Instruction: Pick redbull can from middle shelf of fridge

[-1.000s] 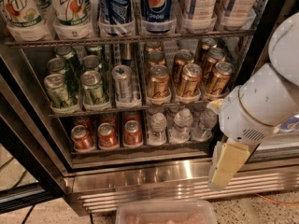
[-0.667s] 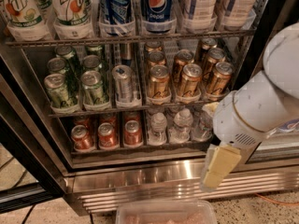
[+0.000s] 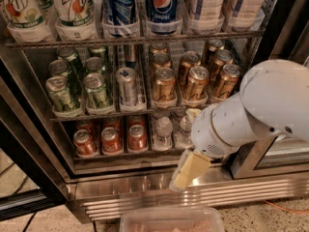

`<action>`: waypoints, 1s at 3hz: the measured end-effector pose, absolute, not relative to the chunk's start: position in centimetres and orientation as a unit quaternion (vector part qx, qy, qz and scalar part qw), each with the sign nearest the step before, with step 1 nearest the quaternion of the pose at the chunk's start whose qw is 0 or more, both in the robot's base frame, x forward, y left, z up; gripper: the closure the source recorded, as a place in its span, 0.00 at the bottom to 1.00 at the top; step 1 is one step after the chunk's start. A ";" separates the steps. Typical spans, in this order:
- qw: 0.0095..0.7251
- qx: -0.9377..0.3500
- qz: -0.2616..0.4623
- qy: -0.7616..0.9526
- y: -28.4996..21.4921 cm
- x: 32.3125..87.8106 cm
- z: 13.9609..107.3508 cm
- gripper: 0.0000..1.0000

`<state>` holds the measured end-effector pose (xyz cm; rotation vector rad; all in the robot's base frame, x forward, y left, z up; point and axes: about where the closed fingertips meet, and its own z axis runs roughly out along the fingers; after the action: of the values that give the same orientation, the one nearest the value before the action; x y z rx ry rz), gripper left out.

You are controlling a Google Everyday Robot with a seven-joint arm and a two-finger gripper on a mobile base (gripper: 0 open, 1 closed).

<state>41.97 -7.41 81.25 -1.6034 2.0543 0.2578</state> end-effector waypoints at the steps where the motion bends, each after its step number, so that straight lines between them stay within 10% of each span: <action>1: 0.311 -0.533 0.118 0.778 -5.7 43.4 82.3 0.00; 3: 0.340 -0.524 0.116 0.772 -4.2 44.0 82.2 0.00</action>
Offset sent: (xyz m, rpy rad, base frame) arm 0.0095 0.0122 0.0062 0.0918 -0.0177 -0.0823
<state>44.05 -4.17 82.16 -1.3638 2.0095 0.3025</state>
